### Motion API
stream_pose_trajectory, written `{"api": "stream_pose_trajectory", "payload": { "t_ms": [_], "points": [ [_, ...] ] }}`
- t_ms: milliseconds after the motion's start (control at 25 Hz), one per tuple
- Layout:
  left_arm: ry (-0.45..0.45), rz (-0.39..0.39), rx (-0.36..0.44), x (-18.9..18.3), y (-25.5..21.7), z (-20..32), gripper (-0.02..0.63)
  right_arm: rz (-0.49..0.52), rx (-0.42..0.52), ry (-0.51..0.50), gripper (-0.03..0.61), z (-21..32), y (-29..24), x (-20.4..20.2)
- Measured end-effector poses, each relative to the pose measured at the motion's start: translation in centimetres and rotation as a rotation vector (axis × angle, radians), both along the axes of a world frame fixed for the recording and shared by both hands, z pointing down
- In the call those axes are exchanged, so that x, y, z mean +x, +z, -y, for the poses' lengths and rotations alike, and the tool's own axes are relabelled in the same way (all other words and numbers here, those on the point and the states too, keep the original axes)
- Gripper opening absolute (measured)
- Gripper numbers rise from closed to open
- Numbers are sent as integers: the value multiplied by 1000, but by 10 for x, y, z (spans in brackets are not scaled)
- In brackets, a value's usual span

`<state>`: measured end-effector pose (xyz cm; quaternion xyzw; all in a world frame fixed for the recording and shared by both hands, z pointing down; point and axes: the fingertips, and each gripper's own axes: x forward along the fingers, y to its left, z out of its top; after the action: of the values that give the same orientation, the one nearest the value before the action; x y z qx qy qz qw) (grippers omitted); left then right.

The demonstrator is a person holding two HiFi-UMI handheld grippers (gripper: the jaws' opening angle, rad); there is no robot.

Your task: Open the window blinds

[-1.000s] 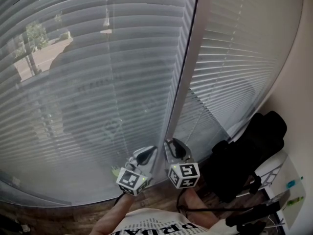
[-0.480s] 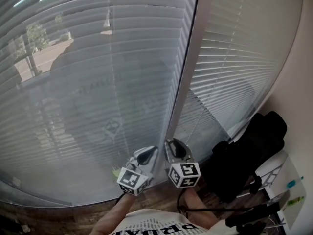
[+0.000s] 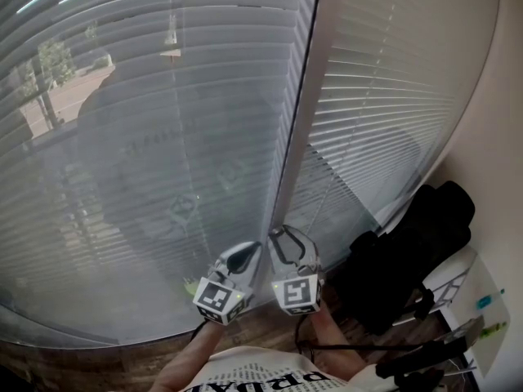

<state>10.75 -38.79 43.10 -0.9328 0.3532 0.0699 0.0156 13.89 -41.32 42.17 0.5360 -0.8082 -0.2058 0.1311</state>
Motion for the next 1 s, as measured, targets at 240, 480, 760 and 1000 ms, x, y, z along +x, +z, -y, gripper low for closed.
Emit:
{"api": "stream_pose_trajectory", "payload": {
  "t_ms": [240, 480, 760, 1000],
  "points": [
    [-14, -9, 1, -1, -2, 3, -8, -123, 2, 3, 147, 7, 10, -3],
    [-33, -12, 2, -5, -1, 5, -8, -145, 38, -5, 137, 7, 11, -3],
    [-31, -6, 1, -5, 0, 5, -8, 76, -27, 3, 135, 8, 7, 2],
    [-21, -7, -4, -3, 1, 5, -8, 155, -53, 10, 133, 8, 6, 3]
  ]
}}
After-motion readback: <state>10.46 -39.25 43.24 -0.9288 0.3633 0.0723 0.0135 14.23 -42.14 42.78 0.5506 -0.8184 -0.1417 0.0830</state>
